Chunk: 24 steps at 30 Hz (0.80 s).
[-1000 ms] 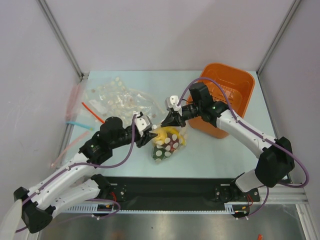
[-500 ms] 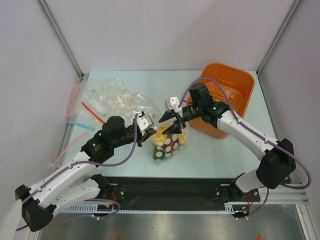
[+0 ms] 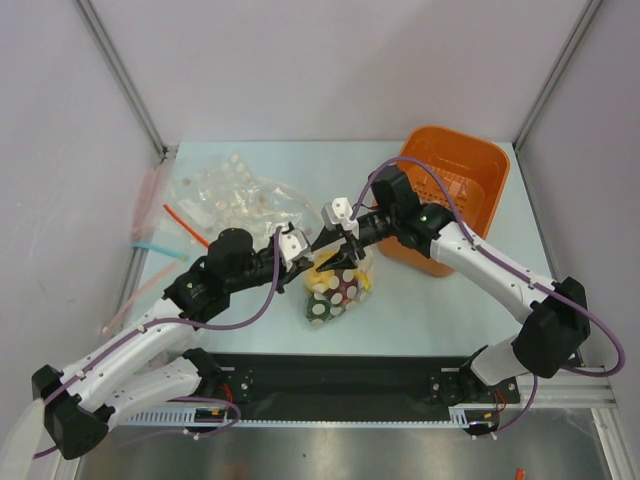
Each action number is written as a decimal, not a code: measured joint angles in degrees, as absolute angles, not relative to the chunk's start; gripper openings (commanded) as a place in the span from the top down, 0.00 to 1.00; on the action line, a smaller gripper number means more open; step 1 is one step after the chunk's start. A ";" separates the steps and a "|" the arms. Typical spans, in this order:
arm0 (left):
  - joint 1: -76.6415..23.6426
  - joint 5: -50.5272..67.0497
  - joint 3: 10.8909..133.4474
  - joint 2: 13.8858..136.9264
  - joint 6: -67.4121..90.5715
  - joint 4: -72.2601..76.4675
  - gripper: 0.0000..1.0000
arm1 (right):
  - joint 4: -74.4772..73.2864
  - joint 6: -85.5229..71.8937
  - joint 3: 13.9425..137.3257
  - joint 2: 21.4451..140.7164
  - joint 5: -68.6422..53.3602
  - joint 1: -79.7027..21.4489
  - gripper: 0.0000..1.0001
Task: Place the food in the zip-top bag and seal the zipper
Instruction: Zip the zipper food storage bag at the center of the board.
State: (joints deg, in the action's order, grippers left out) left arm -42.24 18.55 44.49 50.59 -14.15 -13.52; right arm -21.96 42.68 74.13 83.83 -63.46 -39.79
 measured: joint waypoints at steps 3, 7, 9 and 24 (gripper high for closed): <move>-42.24 18.74 44.60 50.59 -14.31 -14.00 1.00 | -21.96 42.46 75.07 84.40 -63.46 -39.97 0.54; -42.24 18.79 44.69 50.57 -14.68 -14.35 1.00 | -21.98 42.44 76.01 85.34 -63.40 -40.01 0.56; -42.24 18.90 44.71 50.52 -14.98 -14.46 1.00 | -21.98 42.46 76.42 85.91 -63.33 -40.01 0.56; -42.24 19.77 45.45 50.02 -16.47 -16.91 1.00 | -22.50 43.66 76.64 87.81 -63.22 -40.01 0.70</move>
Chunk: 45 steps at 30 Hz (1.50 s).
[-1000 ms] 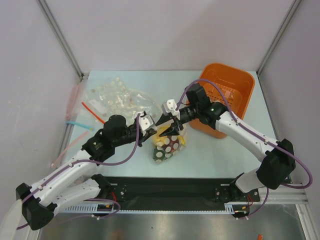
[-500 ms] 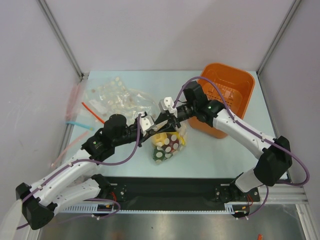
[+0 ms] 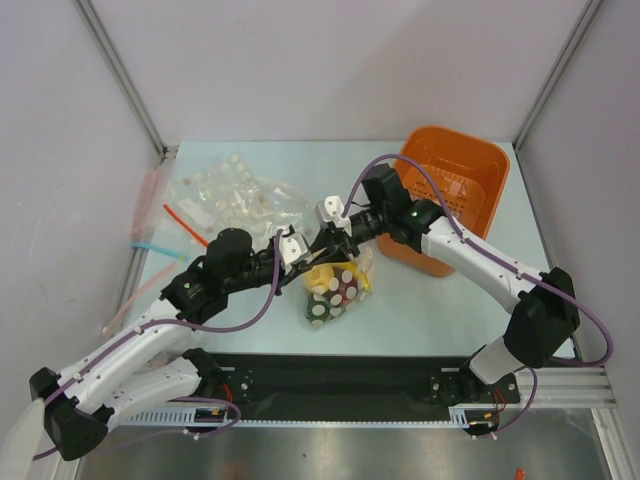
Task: Place the food in the zip-top bag and seal the zipper
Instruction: Zip the zipper food storage bag at the center of the board.
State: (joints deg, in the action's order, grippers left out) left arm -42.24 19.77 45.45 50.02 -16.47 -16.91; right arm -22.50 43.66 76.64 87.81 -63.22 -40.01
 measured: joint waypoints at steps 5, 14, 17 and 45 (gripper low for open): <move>-42.11 19.57 45.56 49.91 -16.95 -17.45 1.00 | -22.90 44.07 76.64 87.90 -63.44 -40.07 0.96; -42.02 18.13 45.56 49.10 -17.04 -18.13 1.00 | -22.81 44.64 76.66 88.18 -63.51 -39.90 1.00; -42.00 17.45 45.56 48.36 -17.04 -18.17 1.00 | -22.81 44.66 76.86 88.20 -63.77 -39.66 1.00; -34.46 -1.50 47.33 43.68 -10.94 -20.62 1.00 | -26.15 40.18 74.30 88.92 -59.37 -31.09 1.00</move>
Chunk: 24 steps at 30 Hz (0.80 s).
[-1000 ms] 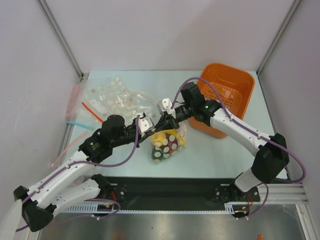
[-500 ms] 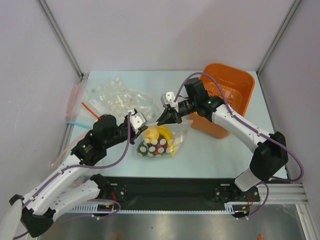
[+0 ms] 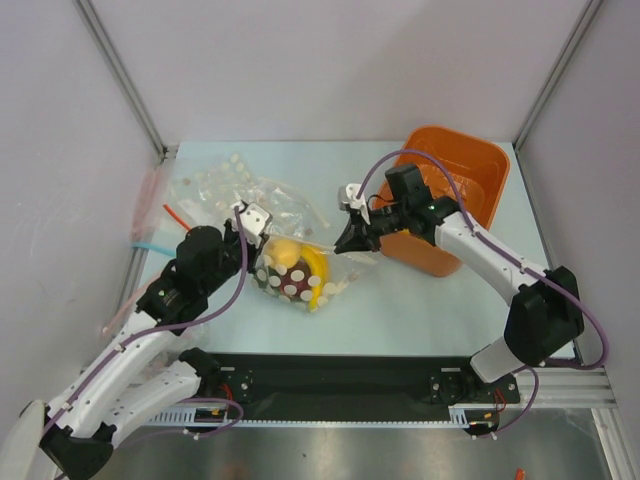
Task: Place the food in the zip-top bag and seal the zipper
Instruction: Zip the zipper food storage bag at the center of the board.
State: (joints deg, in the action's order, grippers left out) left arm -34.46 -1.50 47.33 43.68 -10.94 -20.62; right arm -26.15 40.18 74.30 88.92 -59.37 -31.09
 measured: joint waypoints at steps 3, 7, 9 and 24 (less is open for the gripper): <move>-33.74 -3.09 47.33 43.48 -10.33 -20.56 1.00 | -26.46 38.94 70.19 85.69 -58.17 -29.39 1.00; -32.93 -4.69 47.33 43.48 -9.61 -20.27 1.00 | -28.10 37.78 68.14 82.19 -56.25 -27.33 1.00; -32.23 -5.39 47.33 43.57 -9.04 -20.18 1.00 | -29.04 36.93 67.75 80.86 -55.20 -26.44 1.00; -30.24 -3.75 47.35 48.12 -6.09 -17.02 1.00 | -33.17 30.22 60.38 69.49 -46.30 -21.63 1.00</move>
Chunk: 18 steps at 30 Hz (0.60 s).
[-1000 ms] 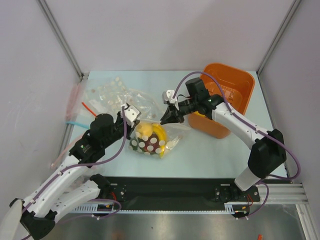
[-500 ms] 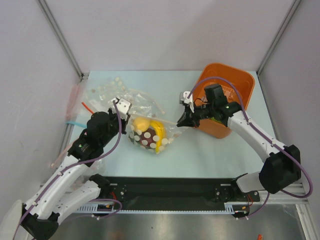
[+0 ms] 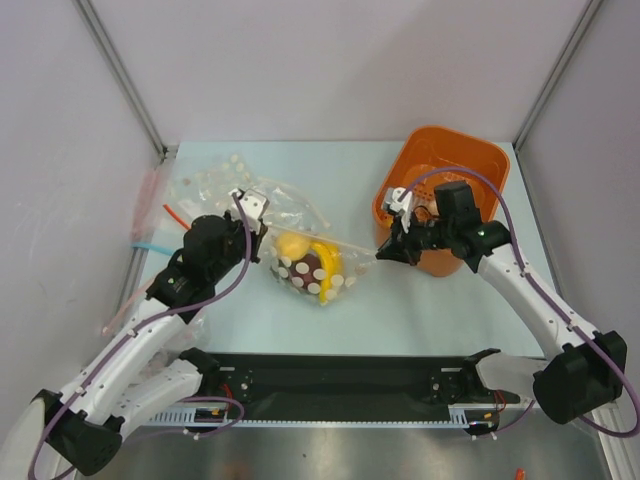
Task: Place the food in the zip-top bag and seal the zipper
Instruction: Zip the zipper food storage bag at the center of the board, then place the zipper food storage bag at the center of the board.
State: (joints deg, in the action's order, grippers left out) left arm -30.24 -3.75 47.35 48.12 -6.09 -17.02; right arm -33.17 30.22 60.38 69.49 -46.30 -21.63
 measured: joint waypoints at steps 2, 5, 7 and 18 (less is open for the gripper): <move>-30.22 -3.11 47.35 48.93 -6.02 -16.34 1.00 | -33.21 29.06 60.34 68.18 -45.19 -21.23 1.00; -30.13 -1.69 47.37 50.39 -5.80 -14.31 0.99 | -33.50 27.62 60.47 67.57 -43.57 -20.64 1.00; -30.00 -0.71 47.55 51.70 -5.30 -13.08 1.00 | -34.22 26.37 60.66 67.61 -42.26 -20.38 1.00; -29.10 3.97 57.17 63.48 -0.43 -11.64 0.52 | -35.88 18.83 63.46 67.90 -32.58 -20.01 0.75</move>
